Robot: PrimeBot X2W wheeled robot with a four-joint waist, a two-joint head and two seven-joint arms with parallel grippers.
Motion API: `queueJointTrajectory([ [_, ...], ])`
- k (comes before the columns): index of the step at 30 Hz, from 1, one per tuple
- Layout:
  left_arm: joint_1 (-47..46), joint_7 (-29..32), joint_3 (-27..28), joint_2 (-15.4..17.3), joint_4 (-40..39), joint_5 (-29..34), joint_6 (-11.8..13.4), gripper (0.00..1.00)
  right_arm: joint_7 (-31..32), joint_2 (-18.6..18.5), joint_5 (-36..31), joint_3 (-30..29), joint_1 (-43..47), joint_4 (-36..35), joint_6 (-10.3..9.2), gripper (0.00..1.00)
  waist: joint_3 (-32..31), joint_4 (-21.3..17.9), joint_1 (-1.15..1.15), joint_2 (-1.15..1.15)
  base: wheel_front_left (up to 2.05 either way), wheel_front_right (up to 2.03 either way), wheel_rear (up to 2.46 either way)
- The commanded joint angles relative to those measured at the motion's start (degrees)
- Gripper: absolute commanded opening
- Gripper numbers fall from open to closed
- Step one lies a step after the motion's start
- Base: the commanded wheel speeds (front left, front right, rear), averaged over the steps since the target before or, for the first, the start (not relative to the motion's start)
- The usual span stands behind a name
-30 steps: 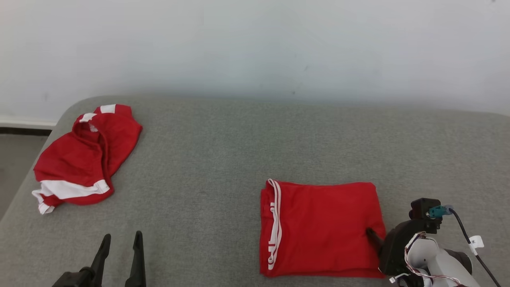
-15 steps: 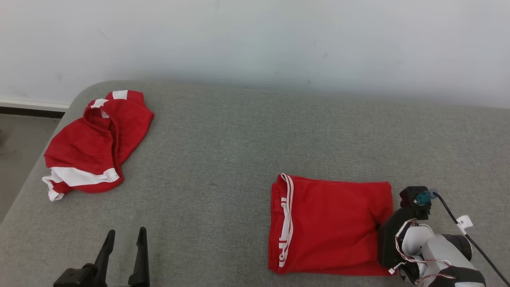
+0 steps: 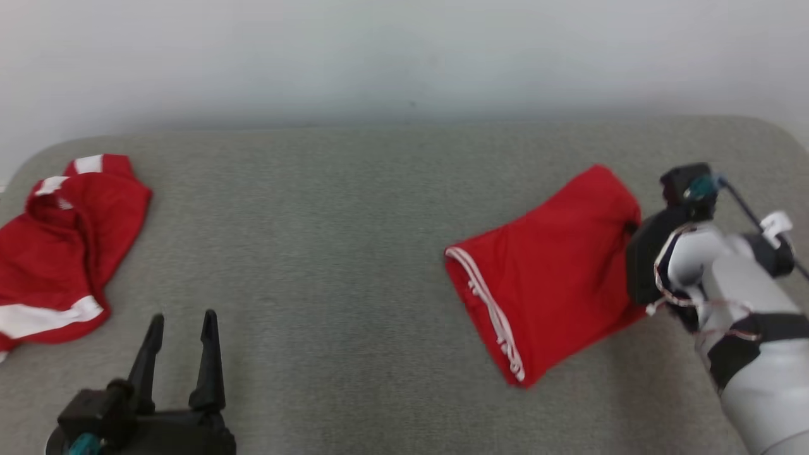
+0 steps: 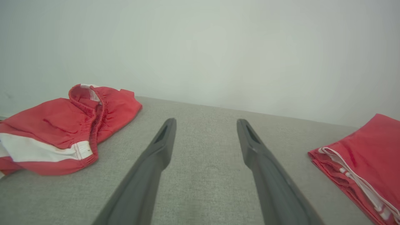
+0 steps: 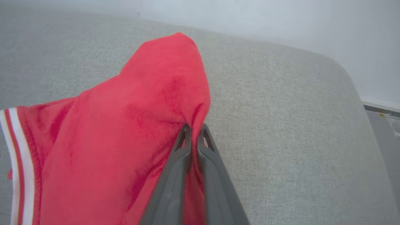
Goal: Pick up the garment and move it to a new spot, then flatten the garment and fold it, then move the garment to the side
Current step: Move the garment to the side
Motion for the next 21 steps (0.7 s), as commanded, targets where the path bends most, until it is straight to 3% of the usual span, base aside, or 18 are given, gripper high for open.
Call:
queueJointTrajectory([
  [1,-1.9,0.0,-0.4,-0.1,-0.6,0.1,0.1,1.0,-0.7,-1.0,0.1,-0.4,-1.9,-0.4,-0.17,0.0,5.2,-6.5,-0.01,-0.01,0.0,0.0,0.0],
  [10,-9.3,0.0,-3.4,0.2,-3.1,1.2,0.1,1.0,-6.7,-5.0,-3.5,-3.3,-10.0,1.6,-0.17,0.0,14.6,-15.3,-0.01,-0.01,0.0,0.0,0.0],
  [21,-16.4,0.0,-8.3,3.9,-5.4,2.3,0.1,1.0,-14.2,-9.8,-10.3,-8.7,-15.9,5.1,-0.17,0.0,23.1,-19.8,-0.01,-0.01,0.0,0.0,0.0],
])
